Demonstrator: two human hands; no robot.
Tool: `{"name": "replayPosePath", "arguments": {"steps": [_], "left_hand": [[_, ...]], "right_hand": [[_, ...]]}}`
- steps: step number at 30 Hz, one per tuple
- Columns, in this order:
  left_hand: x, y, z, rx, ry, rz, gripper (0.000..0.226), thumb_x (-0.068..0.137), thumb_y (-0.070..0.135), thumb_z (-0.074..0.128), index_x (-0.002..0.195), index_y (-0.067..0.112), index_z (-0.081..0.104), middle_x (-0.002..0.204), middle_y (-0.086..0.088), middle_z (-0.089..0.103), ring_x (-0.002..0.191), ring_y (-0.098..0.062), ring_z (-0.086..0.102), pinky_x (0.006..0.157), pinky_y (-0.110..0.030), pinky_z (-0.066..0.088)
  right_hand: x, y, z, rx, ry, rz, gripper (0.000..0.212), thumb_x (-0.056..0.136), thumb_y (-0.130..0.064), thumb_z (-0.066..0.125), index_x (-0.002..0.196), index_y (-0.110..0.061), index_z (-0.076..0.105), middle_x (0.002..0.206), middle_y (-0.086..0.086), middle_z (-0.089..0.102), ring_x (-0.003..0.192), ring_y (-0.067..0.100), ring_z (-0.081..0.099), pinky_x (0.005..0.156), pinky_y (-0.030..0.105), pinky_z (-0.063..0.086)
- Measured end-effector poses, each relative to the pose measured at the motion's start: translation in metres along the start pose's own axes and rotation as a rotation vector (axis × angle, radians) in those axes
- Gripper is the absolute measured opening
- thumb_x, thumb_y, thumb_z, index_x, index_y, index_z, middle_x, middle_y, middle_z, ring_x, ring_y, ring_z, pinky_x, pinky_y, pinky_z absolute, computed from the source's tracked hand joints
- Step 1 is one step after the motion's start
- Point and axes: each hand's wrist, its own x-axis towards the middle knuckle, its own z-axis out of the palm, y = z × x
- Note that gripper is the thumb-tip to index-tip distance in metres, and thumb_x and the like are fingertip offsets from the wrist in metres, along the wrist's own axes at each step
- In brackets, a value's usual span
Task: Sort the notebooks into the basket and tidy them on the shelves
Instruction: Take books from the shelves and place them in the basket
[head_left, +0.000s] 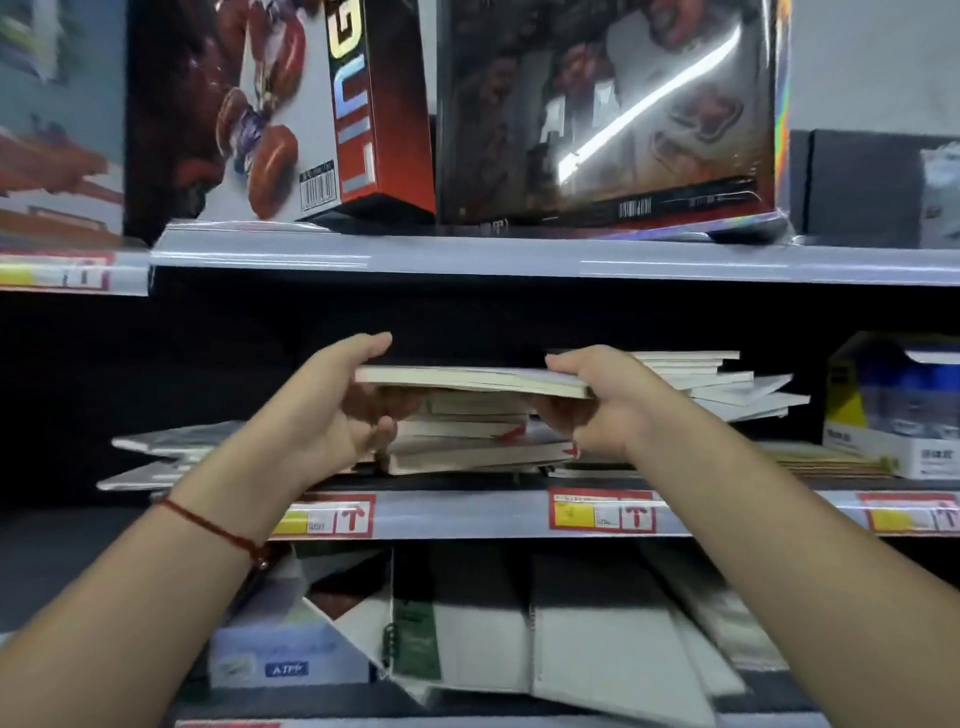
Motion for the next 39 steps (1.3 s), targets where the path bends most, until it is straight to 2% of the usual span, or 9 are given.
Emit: {"name": "replayPosePath", "arguments": {"steps": [3, 5, 12, 20, 25, 28, 30, 35, 39], "left_hand": [[0.001, -0.012, -0.013, 0.194, -0.141, 0.087, 0.050, 0.078, 0.047, 0.077, 0.120, 0.023, 0.062, 0.099, -0.008, 0.071, 0.073, -0.021, 0.069, 0.055, -0.028, 0.047], [0.007, -0.022, -0.022, 0.443, -0.121, 0.149, 0.072, 0.063, 0.059, 0.084, 0.127, 0.035, 0.060, 0.092, -0.007, 0.073, 0.070, -0.017, 0.065, 0.056, -0.028, 0.049], [0.034, -0.029, -0.015, 0.839, 0.096, 0.405, 0.054, 0.073, 0.069, 0.069, 0.114, 0.034, 0.066, 0.086, 0.006, 0.070, 0.060, -0.007, 0.063, 0.059, -0.025, 0.049], [0.036, -0.044, -0.023, 0.915, 0.153, 0.427, 0.073, 0.077, 0.075, 0.057, 0.139, 0.039, 0.047, 0.115, 0.012, 0.059, 0.109, -0.013, 0.057, 0.085, -0.033, 0.047], [-0.002, -0.068, -0.020, 0.823, 0.276, 0.630, 0.051, 0.085, 0.059, 0.063, 0.127, 0.038, 0.045, 0.071, 0.003, 0.059, 0.064, -0.013, 0.060, 0.059, -0.036, 0.047], [-0.038, -0.096, -0.012, 0.807, 0.171, 0.709, 0.014, 0.090, 0.047, 0.065, 0.099, 0.040, 0.056, 0.071, 0.004, 0.060, 0.061, -0.016, 0.057, 0.055, -0.033, 0.045], [-0.054, -0.124, -0.006, 0.865, 0.002, 0.642, 0.014, 0.089, 0.055, 0.061, 0.091, 0.041, 0.061, 0.072, 0.007, 0.063, 0.063, -0.016, 0.058, 0.056, -0.031, 0.046], [-0.071, -0.239, 0.018, 1.078, -0.470, 0.244, 0.011, 0.089, 0.052, 0.060, 0.099, 0.049, 0.061, 0.091, 0.025, 0.063, 0.080, -0.001, 0.061, 0.072, -0.023, 0.052], [-0.102, -0.358, 0.032, 1.086, -0.777, -0.068, 0.034, 0.093, 0.048, 0.062, 0.126, 0.043, 0.057, 0.110, 0.034, 0.051, 0.100, 0.010, 0.055, 0.077, 0.001, 0.036]], "right_hand": [[0.002, 0.003, -0.004, 0.014, -0.059, 0.036, 0.038, 0.095, -0.018, 0.064, 0.124, 0.000, 0.048, 0.116, 0.017, 0.064, 0.090, 0.030, 0.070, 0.069, 0.037, 0.062], [0.003, 0.005, -0.006, 0.025, -0.078, 0.029, 0.042, 0.093, -0.021, 0.064, 0.129, -0.010, 0.047, 0.120, 0.018, 0.060, 0.094, 0.033, 0.069, 0.071, 0.041, 0.063], [0.016, 0.014, -0.005, -0.205, 0.094, -0.088, 0.043, 0.093, -0.033, 0.068, 0.129, -0.015, 0.053, 0.114, 0.018, 0.064, 0.082, 0.025, 0.071, 0.052, 0.028, 0.057], [-0.007, 0.019, -0.016, -0.529, 0.055, -0.246, 0.019, 0.099, -0.041, 0.056, 0.109, -0.024, 0.058, 0.098, 0.012, 0.065, 0.068, 0.018, 0.064, 0.059, 0.029, 0.056], [-0.032, 0.045, -0.048, -0.673, 0.135, -0.464, 0.021, 0.098, -0.036, 0.056, 0.117, -0.029, 0.061, 0.093, 0.003, 0.070, 0.071, 0.010, 0.065, 0.059, 0.025, 0.054], [-0.052, 0.073, -0.074, -0.727, 0.106, -0.580, 0.013, 0.096, -0.031, 0.059, 0.101, -0.036, 0.069, 0.086, -0.005, 0.069, 0.073, 0.008, 0.065, 0.063, 0.029, 0.055], [-0.065, 0.097, -0.093, -0.788, 0.082, -0.543, 0.012, 0.094, -0.033, 0.061, 0.096, -0.039, 0.071, 0.083, -0.005, 0.069, 0.077, 0.014, 0.065, 0.068, 0.035, 0.055], [-0.091, 0.192, -0.159, -0.949, 0.021, -0.253, 0.012, 0.095, -0.029, 0.063, 0.097, -0.036, 0.072, 0.085, -0.024, 0.067, 0.078, -0.001, 0.062, 0.068, 0.013, 0.048], [-0.123, 0.288, -0.228, -0.982, -0.019, 0.135, 0.018, 0.101, -0.025, 0.055, 0.109, -0.027, 0.071, 0.098, -0.017, 0.064, 0.088, 0.004, 0.062, 0.095, 0.031, 0.051]]}}
